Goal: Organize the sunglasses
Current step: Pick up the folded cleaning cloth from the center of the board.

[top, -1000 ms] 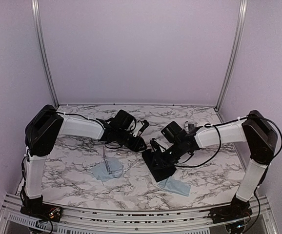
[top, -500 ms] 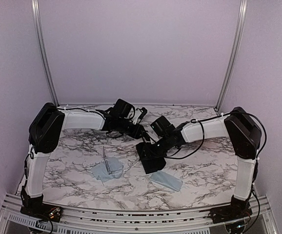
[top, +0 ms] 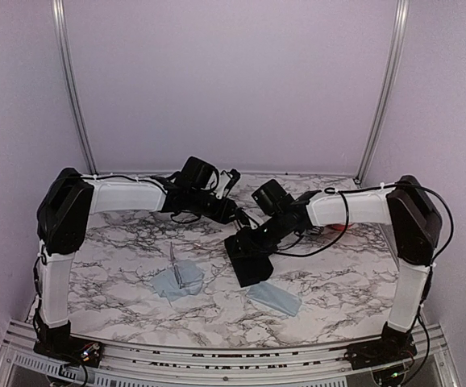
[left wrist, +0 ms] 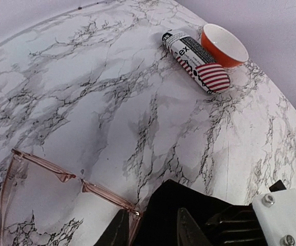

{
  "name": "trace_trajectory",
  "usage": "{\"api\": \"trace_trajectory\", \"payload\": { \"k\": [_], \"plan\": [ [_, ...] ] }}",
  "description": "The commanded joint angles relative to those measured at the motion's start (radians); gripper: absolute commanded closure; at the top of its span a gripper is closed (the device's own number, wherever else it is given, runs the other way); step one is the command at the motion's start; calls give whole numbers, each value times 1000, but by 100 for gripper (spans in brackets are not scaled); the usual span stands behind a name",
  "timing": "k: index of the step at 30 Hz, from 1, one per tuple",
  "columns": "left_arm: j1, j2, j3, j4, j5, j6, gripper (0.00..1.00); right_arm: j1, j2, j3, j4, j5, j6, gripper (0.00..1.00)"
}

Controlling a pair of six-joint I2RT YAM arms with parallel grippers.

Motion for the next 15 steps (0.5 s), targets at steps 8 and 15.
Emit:
{"api": "trace_trajectory", "payload": {
  "k": [8, 15],
  "plan": [
    [-65, -211, -164, -70, 12, 105, 66, -43, -351, -96, -167, 203, -31, 48],
    [-147, -284, -257, -66, -52, 186, 65, -33, -705, -445, -238, 266, 250, 55]
  ]
}}
